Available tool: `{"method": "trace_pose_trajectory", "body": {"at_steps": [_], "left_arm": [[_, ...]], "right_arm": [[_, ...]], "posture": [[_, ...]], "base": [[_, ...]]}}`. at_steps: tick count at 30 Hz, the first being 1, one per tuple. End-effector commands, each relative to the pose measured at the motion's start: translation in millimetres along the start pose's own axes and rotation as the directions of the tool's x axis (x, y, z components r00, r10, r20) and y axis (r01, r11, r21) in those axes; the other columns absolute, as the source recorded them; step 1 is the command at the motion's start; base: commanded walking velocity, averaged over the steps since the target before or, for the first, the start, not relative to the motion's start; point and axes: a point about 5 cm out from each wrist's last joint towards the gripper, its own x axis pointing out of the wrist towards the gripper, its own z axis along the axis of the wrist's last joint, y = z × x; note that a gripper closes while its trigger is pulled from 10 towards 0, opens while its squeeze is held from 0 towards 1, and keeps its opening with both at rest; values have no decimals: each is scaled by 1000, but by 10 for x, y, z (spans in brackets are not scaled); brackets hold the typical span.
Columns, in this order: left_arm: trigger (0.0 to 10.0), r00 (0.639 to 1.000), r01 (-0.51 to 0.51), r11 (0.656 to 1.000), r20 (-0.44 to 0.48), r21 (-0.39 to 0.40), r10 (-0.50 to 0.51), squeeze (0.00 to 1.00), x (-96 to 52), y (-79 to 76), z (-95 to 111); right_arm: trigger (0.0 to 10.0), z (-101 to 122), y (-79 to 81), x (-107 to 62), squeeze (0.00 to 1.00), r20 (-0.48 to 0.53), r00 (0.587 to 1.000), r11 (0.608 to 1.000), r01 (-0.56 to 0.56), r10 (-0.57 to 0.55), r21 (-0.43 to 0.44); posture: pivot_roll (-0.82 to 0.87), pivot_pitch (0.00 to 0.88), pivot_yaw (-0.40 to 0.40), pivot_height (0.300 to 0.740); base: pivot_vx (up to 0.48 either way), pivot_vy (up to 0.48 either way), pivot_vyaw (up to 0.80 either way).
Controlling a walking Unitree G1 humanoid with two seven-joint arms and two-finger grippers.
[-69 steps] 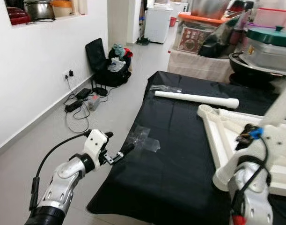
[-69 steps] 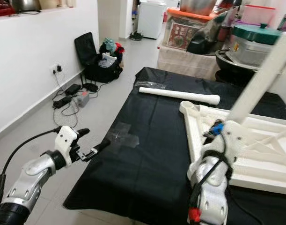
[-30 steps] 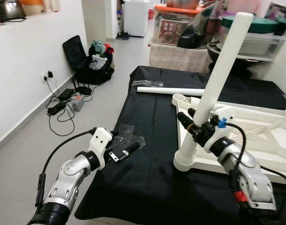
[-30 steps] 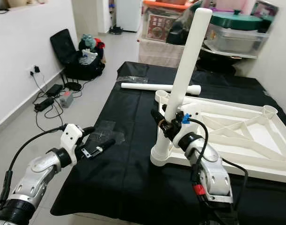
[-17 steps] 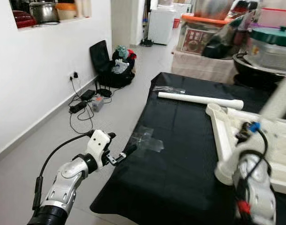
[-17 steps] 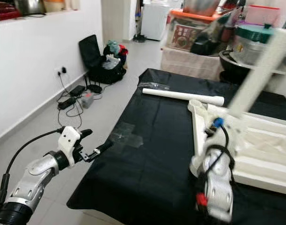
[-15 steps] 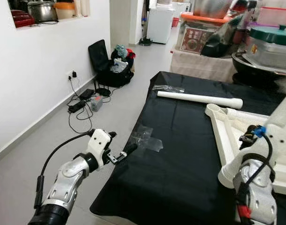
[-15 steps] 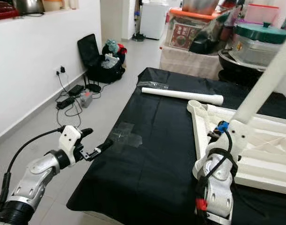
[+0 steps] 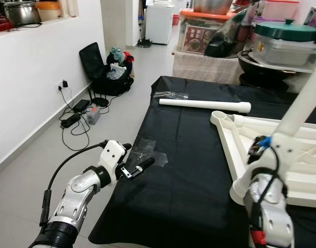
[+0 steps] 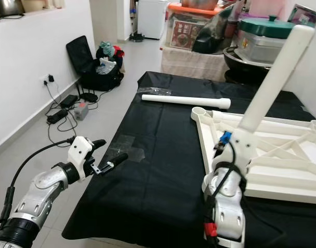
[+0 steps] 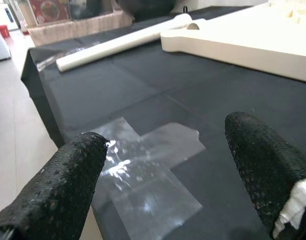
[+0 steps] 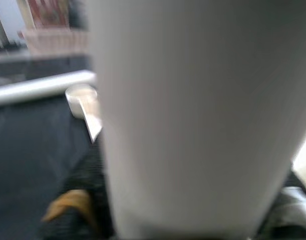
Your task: Building children table
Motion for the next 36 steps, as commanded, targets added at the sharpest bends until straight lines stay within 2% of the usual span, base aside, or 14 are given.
{"method": "trace_pose_trajectory", "body": {"at_steps": [1, 2, 7, 11, 12, 17, 18, 20, 21, 24, 29, 32, 34, 36], "left_arm": [[10000, 1000, 3, 1000, -13, 2, -3, 0, -36, -14, -41], [10000, 1000, 2, 1000, -14, 1, -1, 0, -42, -10, -44], [10000, 1000, 1, 1000, -13, 0, -1, 0, -43, -7, -43], [10000, 1000, 8, 1000, -6, -4, -8, 0, -29, -19, -25], [10000, 1000, 10, 1000, -6, -3, -10, 0, -26, -17, -25], [10000, 1000, 7, 1000, -5, 3, -7, 0, -14, 3, -14], [10000, 1000, 4, 1000, -4, 5, -4, 0, -12, 9, -10], [10000, 1000, 4, 1000, -4, 5, -4, 0, -12, 9, -10], [10000, 1000, 2, 1000, -2, 5, -2, 0, -11, 11, -8], [10000, 1000, 1, 1000, -2, 2, -1, 0, -26, -12, -18], [10000, 1000, -2, 1000, -18, 2, 2, 0, -88, -10, -55], [10000, 1000, -2, 1000, -18, 2, 2, 0, -88, -10, -55], [10000, 1000, -3, 1000, -15, -4, 3, 0, -64, 11, -30], [10000, 1000, -5, 1000, -12, -15, 5, 0, -40, 16, -14]], "right_arm": [[10000, 28, -24, 52, 827, 3, 1000, 1000, 2, -2, -6], [10000, 73, -11, 85, 0, 17, 999, 999, -39, 39, -20], [10000, 141, 11, 123, 0, 47, 994, 995, -97, 97, -10], [10000, 381, 138, 186, 0, 164, 858, 870, -493, 486, 3], [10000, 452, 169, 189, 0, 190, 748, 767, -640, 636, -48], [10000, 422, 209, 265, 0, 137, 629, 643, -749, 766, -159], [6392, 360, 235, 307, 0, 96, 617, 624, -760, 781, -181], [6392, 360, 235, 307, 0, 96, 617, 624, -760, 781, -181], [0, 318, 253, 333, 0, 73, 618, 620, -762, 783, -188], [0, 231, 265, 331, 0, 50, 636, 632, -750, 770, -195], [0, 22, 81, 457, 0, 3, 884, 873, -462, 468, -155], [0, 22, 81, 457, 0, 3, 884, 873, -462, 468, -155], [0, 54, -392, 412, 0, 71, 996, 996, 51, -46, -69], [0, 59, -782, 207, 0, 115, 911, 914, 403, -397, -37]], "posture": [[13, 0, -81, 740], [10, 0, -80, 740], [10, 0, -80, 740], [14, 0, -78, 740], [13, 0, -80, 740], [22, 0, -92, 740], [21, 0, -93, 740], [21, 0, -93, 740], [21, 0, -93, 740], [36, 0, -100, 740], [26, 0, -90, 740], [26, 0, -90, 740], [17, 0, -85, 740], [17, 0, -85, 740]], "base": [[0, 0, 0], [0, 0, 0], [0, 0, 0], [0, 0, 0], [0, 0, 0], [0, 0, 0], [0, 0, 0], [0, 0, 0], [0, 0, 0], [0, 0, 0], [0, 0, 0], [0, 0, 0], [0, 0, 0], [0, 0, 0]]}}
